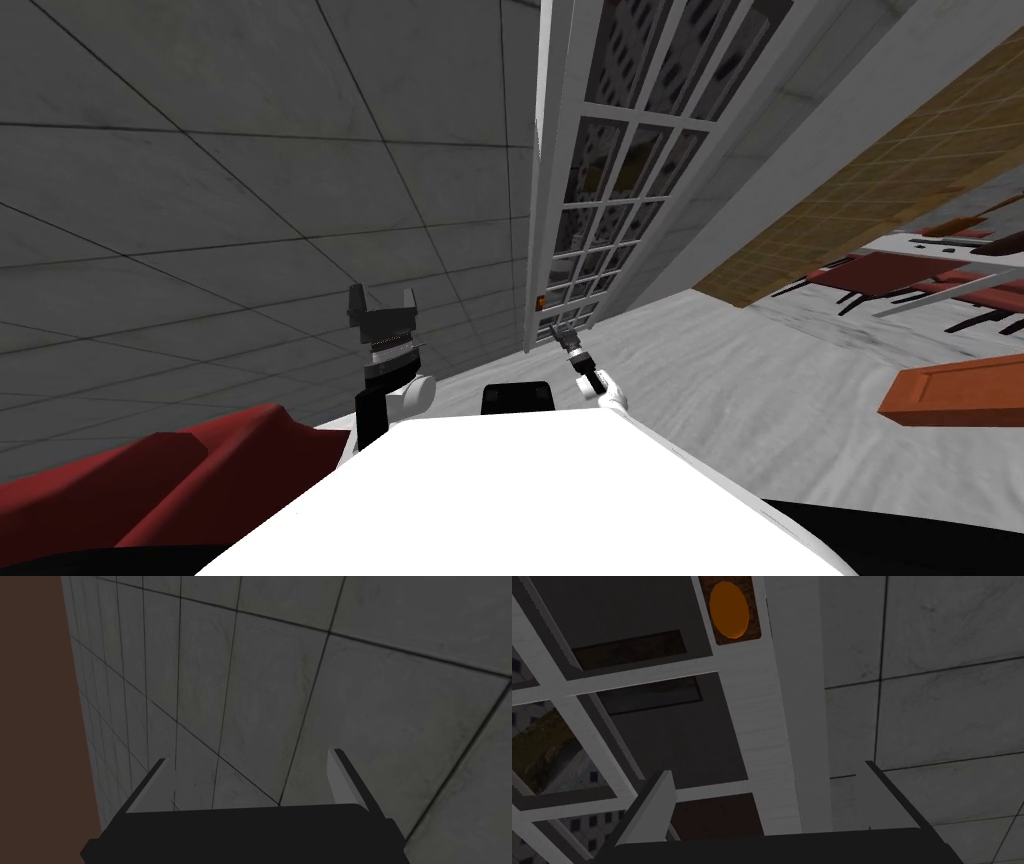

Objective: Pull the door open

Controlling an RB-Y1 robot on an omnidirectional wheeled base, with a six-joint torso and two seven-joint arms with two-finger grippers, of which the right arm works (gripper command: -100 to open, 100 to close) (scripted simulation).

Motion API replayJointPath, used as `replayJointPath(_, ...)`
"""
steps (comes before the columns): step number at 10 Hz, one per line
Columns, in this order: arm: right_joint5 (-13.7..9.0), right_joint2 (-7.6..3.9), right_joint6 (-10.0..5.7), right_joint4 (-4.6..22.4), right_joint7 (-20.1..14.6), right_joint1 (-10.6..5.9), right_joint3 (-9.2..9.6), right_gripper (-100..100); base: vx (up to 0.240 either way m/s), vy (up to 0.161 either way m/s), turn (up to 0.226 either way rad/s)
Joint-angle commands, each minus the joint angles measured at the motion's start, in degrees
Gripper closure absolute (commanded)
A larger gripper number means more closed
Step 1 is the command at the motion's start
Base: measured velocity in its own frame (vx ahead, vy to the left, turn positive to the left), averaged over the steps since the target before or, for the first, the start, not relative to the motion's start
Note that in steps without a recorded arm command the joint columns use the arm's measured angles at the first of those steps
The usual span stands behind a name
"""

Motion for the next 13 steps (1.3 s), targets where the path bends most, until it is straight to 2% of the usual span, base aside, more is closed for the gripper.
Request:
replayJointPath(1,0.55,-0.12,-1.11,2.86,1.99,-0.83,-0.19,-100,0.091,-0.014,0.010)
replayJointPath(6,1.93,-0.53,-2.84,8.77,6.01,-2.58,-0.49,-100,0.078,-0.018,0.006)
replayJointPath(8,2.67,-0.74,-3.78,11.90,8.18,-3.52,-0.65,-100,0.088,-0.026,0.005)
replayJointPath(10,3.03,-0.83,-4.23,13.42,9.23,-3.98,-0.73,-100,0.073,-0.008,0.003)
replayJointPath(11,2.86,-0.93,-4.07,12.84,8.62,-3.80,-0.71,-100,0.030,-0.007,0.002)
replayJointPath(13,0.46,-1.71,-3.99,13.99,9.69,-3.93,-1.43,-100,0.053,0.109,0.260)
